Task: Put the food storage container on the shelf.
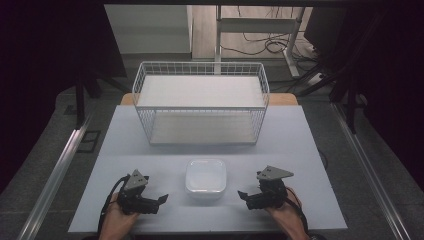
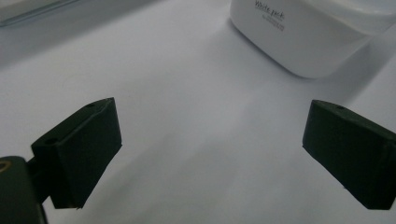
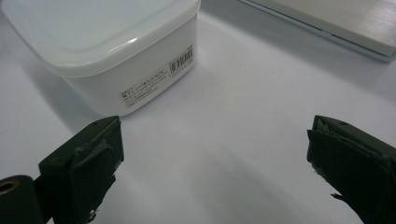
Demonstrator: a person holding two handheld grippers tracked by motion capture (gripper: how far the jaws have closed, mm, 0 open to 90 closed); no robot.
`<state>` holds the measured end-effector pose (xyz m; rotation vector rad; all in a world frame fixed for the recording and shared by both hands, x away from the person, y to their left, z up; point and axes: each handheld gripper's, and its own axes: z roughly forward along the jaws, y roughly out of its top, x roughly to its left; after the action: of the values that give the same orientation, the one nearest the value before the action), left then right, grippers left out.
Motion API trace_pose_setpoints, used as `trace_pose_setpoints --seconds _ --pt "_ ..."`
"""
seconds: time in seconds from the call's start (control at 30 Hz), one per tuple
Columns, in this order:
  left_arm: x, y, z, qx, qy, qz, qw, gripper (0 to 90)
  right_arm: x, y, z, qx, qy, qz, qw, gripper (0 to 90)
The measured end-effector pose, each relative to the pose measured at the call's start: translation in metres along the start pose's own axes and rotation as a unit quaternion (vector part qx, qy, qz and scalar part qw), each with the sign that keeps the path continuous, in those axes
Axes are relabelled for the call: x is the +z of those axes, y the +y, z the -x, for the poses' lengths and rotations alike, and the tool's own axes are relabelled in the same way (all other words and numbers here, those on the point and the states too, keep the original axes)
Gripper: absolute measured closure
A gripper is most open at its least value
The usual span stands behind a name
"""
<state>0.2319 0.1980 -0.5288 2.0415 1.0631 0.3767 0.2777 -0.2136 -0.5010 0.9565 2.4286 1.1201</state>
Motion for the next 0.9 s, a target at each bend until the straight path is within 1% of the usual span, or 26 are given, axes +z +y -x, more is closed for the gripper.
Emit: trace_pose_setpoints --seconds 0.03,0.07,0.1,0.17,0.27,0.37,0.43,0.5,0.53,0.6,0.67,0.73,0.83,0.87,0.9 --pt "0.000 0.000 0.000 0.001 -0.002 0.003 1.0000 4.5 0.001 0.000 0.000 -0.005 -0.003 0.001 1.0000 3.4" --pt "0.000 0.000 0.000 0.001 -0.002 0.003 1.0000 4.7 0.001 0.000 0.000 -0.005 -0.003 0.001 1.0000 3.4" --pt "0.000 0.001 0.000 0.000 -0.010 0.009 0.9999 5.2 0.002 0.002 -0.001 -0.008 -0.001 0.002 1.0000 3.3" --pt "0.000 0.001 -0.001 -0.001 -0.018 0.016 0.9997 5.4 0.004 0.002 -0.001 -0.008 0.002 0.002 1.0000 3.3" --pt "0.000 0.001 -0.002 0.001 -0.024 0.022 0.9995 5.4 0.004 0.003 -0.002 -0.007 0.007 0.002 1.0000 3.2" --pt "0.001 0.005 -0.003 -0.007 -0.037 0.032 0.9988 5.2 0.003 0.007 -0.002 -0.003 0.015 0.010 0.9998 3.1" --pt "0.002 0.013 -0.003 -0.017 -0.058 0.024 0.9979 5.7 0.004 0.012 -0.003 0.003 0.019 0.016 0.9997 3.0" --pt "0.003 0.019 0.000 -0.016 -0.070 0.024 0.9971 6.0 0.005 0.015 -0.005 0.009 0.028 0.021 0.9993 3.0" --pt "0.004 0.024 0.002 -0.013 -0.076 0.020 0.9968 5.8 0.005 0.017 -0.007 0.012 0.033 0.022 0.9992 3.0" --pt "0.006 0.032 0.005 -0.008 -0.079 0.017 0.9967 4.4 0.006 0.022 -0.009 0.011 0.037 0.024 0.9990 3.0" --pt "0.006 0.035 0.006 -0.007 -0.082 0.016 0.9964 3.2 0.006 0.025 -0.010 0.012 0.038 0.027 0.9988 3.1" --pt "0.012 0.050 0.008 -0.009 -0.098 0.017 0.9950 2.3 0.009 0.033 -0.011 0.018 0.045 0.027 0.9985 2.8" --pt "0.020 0.064 0.010 -0.005 -0.111 0.015 0.9937 1.2 0.014 0.042 -0.013 0.019 0.045 0.022 0.9986 2.5" --pt "0.020 0.064 0.010 -0.005 -0.111 0.015 0.9937 0.6 0.016 0.045 -0.014 0.019 0.046 0.019 0.9986 2.3" --pt "0.025 0.071 0.011 -0.004 -0.121 0.015 0.9925 0.6 0.016 0.045 -0.014 0.019 0.046 0.019 0.9986 2.3"
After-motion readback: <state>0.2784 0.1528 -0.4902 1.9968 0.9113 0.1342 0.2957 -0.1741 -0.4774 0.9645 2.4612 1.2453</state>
